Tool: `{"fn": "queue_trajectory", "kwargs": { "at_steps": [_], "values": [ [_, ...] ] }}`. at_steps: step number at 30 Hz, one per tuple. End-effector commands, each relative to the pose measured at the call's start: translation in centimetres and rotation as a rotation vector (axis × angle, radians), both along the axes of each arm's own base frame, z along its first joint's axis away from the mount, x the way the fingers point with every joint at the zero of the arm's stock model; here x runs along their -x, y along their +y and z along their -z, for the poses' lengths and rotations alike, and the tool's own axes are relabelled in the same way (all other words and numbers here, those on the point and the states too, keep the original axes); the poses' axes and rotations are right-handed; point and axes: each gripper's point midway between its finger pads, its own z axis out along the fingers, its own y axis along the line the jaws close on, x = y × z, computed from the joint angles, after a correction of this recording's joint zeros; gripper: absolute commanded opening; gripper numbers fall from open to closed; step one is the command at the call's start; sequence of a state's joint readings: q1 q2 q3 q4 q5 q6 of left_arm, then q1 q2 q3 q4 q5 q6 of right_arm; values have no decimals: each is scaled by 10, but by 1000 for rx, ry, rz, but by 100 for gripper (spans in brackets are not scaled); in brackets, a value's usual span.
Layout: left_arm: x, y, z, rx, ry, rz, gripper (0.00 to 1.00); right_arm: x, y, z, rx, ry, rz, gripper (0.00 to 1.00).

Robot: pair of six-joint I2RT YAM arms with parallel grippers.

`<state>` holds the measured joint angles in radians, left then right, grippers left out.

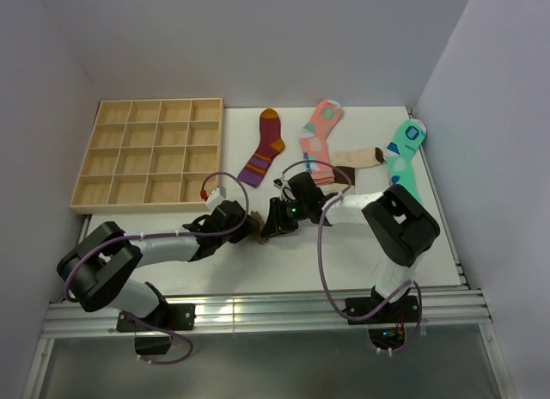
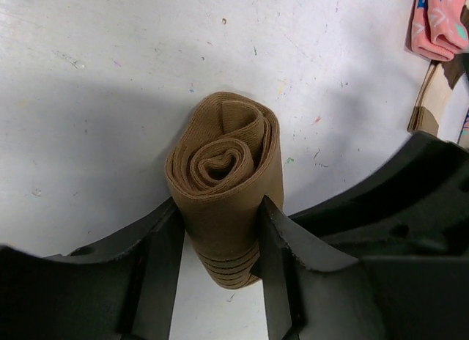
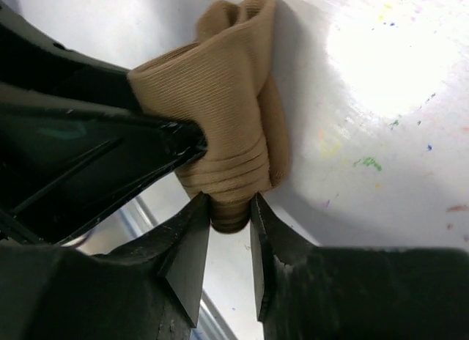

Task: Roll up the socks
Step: Pick up the sock at the center of the board.

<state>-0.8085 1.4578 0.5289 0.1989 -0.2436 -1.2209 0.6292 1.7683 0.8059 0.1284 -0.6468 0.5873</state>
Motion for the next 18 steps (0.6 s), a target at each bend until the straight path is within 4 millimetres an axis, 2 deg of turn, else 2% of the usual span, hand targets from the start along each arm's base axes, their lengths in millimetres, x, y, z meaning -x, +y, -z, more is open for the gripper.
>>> {"fn": "queue_trajectory", "kwargs": {
  "at_steps": [1,8,18],
  "values": [
    [14,14,25,-97,79,10,45,-9,-9,-5,128,-191,14,36],
    [15,14,23,-104,76,24,43,-20,-11,-33,186,-406,54,38],
    [15,12,22,-106,75,43,43,-31,-10,-28,223,-401,104,30]
  ]
}}
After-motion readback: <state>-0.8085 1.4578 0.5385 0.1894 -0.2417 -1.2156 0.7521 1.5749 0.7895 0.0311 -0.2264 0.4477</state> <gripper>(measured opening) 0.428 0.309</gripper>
